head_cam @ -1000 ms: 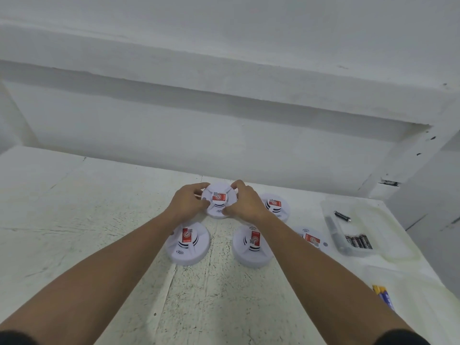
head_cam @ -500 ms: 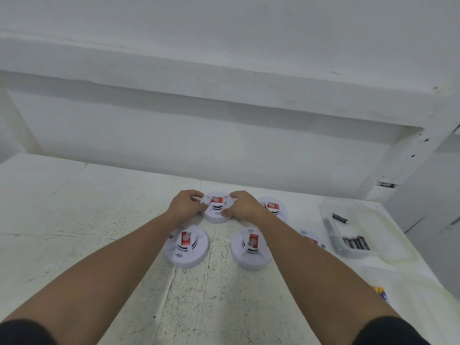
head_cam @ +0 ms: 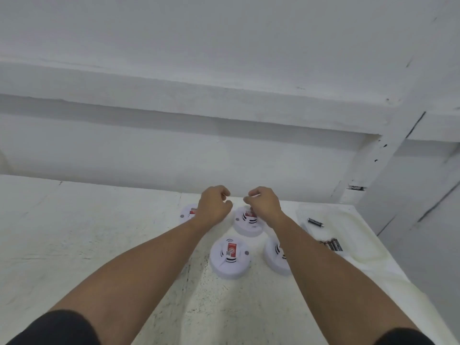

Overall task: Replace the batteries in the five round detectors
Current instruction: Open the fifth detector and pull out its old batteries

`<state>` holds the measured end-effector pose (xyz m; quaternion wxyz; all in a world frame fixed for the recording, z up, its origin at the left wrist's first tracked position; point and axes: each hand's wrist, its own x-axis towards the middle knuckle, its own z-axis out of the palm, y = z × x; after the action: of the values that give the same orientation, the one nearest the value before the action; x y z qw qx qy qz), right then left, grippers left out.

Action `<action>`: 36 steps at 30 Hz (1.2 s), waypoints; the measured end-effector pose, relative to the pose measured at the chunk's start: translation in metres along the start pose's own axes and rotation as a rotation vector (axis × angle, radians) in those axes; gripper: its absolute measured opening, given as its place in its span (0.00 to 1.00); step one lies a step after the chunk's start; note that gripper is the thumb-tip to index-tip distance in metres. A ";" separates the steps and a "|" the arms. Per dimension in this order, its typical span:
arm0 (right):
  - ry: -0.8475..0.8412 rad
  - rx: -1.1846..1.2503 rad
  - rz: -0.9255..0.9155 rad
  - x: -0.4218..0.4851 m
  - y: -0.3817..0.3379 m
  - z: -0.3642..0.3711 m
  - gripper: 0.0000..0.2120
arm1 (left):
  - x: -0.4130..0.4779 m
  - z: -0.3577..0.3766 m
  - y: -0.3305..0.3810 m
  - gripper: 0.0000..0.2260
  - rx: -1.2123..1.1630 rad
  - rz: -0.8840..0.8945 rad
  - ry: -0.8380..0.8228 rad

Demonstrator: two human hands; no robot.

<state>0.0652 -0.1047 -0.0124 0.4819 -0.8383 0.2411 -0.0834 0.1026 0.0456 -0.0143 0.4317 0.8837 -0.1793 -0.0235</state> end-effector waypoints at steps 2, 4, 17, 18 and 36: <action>0.055 -0.065 0.024 0.003 0.011 -0.013 0.04 | 0.001 0.017 0.013 0.14 0.026 -0.039 -0.105; 0.035 -0.110 0.108 0.003 0.018 -0.023 0.09 | 0.005 0.033 0.019 0.19 0.066 -0.120 -0.208; -0.088 -0.012 0.333 0.000 0.021 -0.018 0.15 | 0.007 0.047 0.026 0.09 -0.438 -0.565 -0.241; -0.068 0.019 0.337 -0.001 0.019 -0.018 0.15 | 0.007 0.046 0.025 0.10 -0.494 -0.580 -0.222; 0.041 0.544 0.082 -0.096 0.006 -0.056 0.09 | -0.080 0.009 0.045 0.09 -0.599 -0.175 0.009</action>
<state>-0.0409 -0.1040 0.0212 0.6873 -0.6657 0.2532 -0.1425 0.0127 0.0409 0.0057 0.6699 0.7295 -0.0858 -0.1085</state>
